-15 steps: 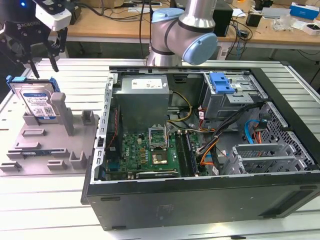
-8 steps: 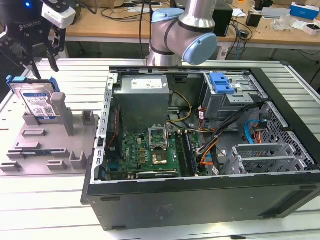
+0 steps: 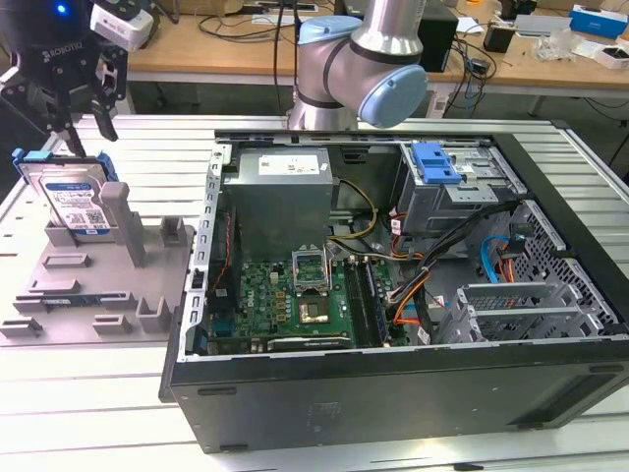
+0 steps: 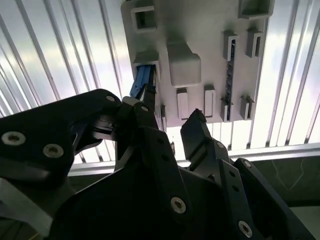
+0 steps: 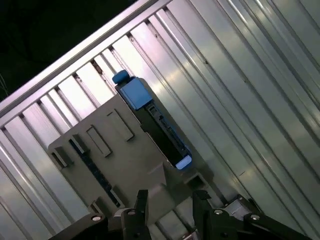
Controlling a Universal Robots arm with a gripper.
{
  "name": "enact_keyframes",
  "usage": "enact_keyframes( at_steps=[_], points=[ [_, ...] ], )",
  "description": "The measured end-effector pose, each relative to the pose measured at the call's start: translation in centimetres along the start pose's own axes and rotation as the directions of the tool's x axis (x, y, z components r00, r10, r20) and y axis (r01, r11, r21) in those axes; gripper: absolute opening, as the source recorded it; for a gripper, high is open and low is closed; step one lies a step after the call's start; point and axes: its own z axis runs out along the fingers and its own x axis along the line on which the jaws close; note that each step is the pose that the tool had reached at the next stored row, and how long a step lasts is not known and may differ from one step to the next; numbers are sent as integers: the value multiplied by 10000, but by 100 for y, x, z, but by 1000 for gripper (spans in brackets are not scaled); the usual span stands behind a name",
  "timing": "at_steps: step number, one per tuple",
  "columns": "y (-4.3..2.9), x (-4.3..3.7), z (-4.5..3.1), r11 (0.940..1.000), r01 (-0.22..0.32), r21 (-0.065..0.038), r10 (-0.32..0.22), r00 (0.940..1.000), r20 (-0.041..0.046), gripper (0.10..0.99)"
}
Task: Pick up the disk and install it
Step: 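Pick up the disk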
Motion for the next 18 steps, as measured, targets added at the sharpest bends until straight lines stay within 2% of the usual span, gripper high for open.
enact_keyframes(
  at_steps=[5,7,9,11,13,14,15,17,18],
  points=[
    [0,0,11,9968,790,92,-790,9969,34,482],
    [0,0,17,9933,1149,125,-1150,9934,37,482],
    [0,0,26,9861,1654,172,-1655,9862,40,482],
    [0,0,38,9739,2261,215,-2262,9741,34,482],
    [0,0,44,9652,2603,237,-2604,9655,28,482],
    [0,0,50,9567,2898,256,-2899,9570,22,482],
    [0,0,58,9438,3293,281,-3295,9442,12,482],
    [0,0,66,9308,3642,299,-3644,9313,5,482],
    [0,0,71,9218,3866,307,-3867,9222,-1,482]
  ],
)
